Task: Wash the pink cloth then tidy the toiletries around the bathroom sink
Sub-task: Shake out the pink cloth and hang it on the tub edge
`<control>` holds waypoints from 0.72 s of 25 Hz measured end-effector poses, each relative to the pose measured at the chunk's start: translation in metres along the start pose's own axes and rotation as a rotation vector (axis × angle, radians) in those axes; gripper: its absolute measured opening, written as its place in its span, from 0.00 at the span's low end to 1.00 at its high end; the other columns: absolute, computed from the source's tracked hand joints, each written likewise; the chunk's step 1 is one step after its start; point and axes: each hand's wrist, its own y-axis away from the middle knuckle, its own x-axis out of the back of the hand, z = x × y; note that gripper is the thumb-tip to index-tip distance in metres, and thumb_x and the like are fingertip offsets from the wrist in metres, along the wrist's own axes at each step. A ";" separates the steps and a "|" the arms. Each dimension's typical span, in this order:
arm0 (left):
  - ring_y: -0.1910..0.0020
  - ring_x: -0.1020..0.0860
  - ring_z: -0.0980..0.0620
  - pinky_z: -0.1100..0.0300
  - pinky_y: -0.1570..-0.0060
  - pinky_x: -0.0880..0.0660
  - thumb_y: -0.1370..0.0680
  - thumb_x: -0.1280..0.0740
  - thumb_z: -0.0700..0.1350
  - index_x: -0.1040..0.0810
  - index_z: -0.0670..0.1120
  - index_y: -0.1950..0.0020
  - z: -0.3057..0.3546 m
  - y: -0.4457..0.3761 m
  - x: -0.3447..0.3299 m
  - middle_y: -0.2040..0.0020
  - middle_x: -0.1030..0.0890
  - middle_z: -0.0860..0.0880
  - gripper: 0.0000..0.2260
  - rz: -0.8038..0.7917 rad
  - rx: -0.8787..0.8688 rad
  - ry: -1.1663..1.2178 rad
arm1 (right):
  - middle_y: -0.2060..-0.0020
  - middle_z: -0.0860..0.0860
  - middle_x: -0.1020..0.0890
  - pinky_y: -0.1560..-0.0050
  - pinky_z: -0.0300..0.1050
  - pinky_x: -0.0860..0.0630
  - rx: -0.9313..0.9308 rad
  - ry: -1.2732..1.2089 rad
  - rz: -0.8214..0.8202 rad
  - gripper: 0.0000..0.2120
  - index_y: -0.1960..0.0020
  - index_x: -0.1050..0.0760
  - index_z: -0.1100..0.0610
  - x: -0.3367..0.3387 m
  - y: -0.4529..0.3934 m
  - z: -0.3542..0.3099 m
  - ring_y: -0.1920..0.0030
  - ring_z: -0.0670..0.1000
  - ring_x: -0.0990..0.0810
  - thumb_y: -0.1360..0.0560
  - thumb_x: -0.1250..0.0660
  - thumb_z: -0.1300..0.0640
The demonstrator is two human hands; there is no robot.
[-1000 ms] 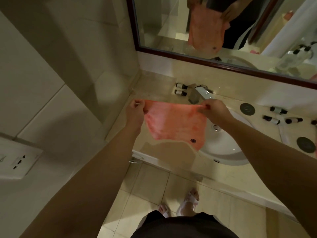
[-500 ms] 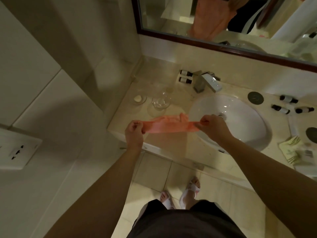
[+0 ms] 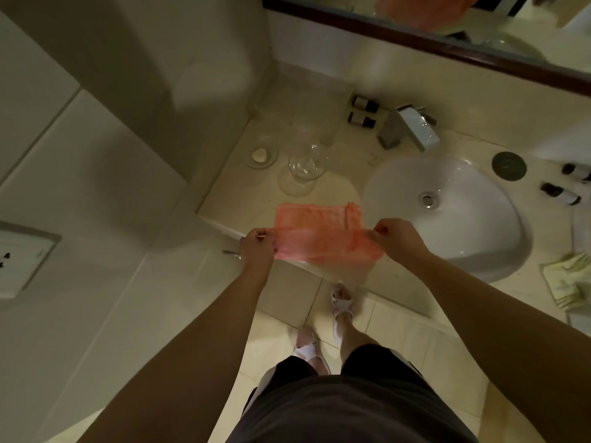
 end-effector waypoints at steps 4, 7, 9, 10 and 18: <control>0.58 0.18 0.43 0.46 0.52 0.20 0.25 0.35 0.46 0.21 0.49 0.55 0.003 -0.038 -0.022 0.58 0.17 0.44 0.04 0.088 0.063 -0.036 | 0.66 0.54 0.20 0.63 0.44 0.30 -0.009 0.033 -0.023 0.11 0.63 0.24 0.56 -0.006 -0.045 -0.003 0.64 0.55 0.22 0.26 0.37 0.51; 0.57 0.19 0.45 0.53 0.53 0.21 0.25 0.36 0.45 0.20 0.48 0.51 0.008 -0.061 -0.034 0.54 0.17 0.46 0.07 0.105 0.084 -0.136 | 0.66 0.52 0.21 0.63 0.42 0.33 -0.010 0.084 -0.048 0.13 0.65 0.27 0.53 -0.018 -0.076 -0.003 0.63 0.54 0.22 0.25 0.39 0.49; 0.57 0.22 0.50 0.62 0.59 0.26 0.24 0.37 0.43 0.20 0.46 0.47 0.012 -0.075 -0.041 0.54 0.19 0.49 0.09 0.118 0.087 -0.182 | 0.65 0.51 0.21 0.61 0.41 0.34 0.000 0.104 -0.068 0.10 0.64 0.27 0.52 -0.026 -0.095 -0.001 0.62 0.53 0.23 0.26 0.38 0.51; 0.56 0.23 0.52 0.65 0.62 0.29 0.24 0.36 0.42 0.20 0.44 0.46 0.011 -0.081 -0.044 0.54 0.20 0.50 0.09 0.120 0.092 -0.181 | 0.65 0.50 0.21 0.61 0.41 0.34 0.002 0.104 -0.073 0.10 0.64 0.27 0.53 -0.029 -0.103 0.000 0.62 0.53 0.23 0.26 0.38 0.51; 0.45 0.21 0.49 0.54 0.41 0.25 0.26 0.37 0.39 0.23 0.45 0.38 0.007 -0.084 -0.060 0.42 0.19 0.46 0.16 0.056 0.059 -0.233 | 0.51 0.58 0.21 0.52 0.50 0.28 0.262 0.434 -0.018 0.13 0.46 0.23 0.60 -0.044 -0.132 -0.005 0.47 0.60 0.27 0.25 0.38 0.54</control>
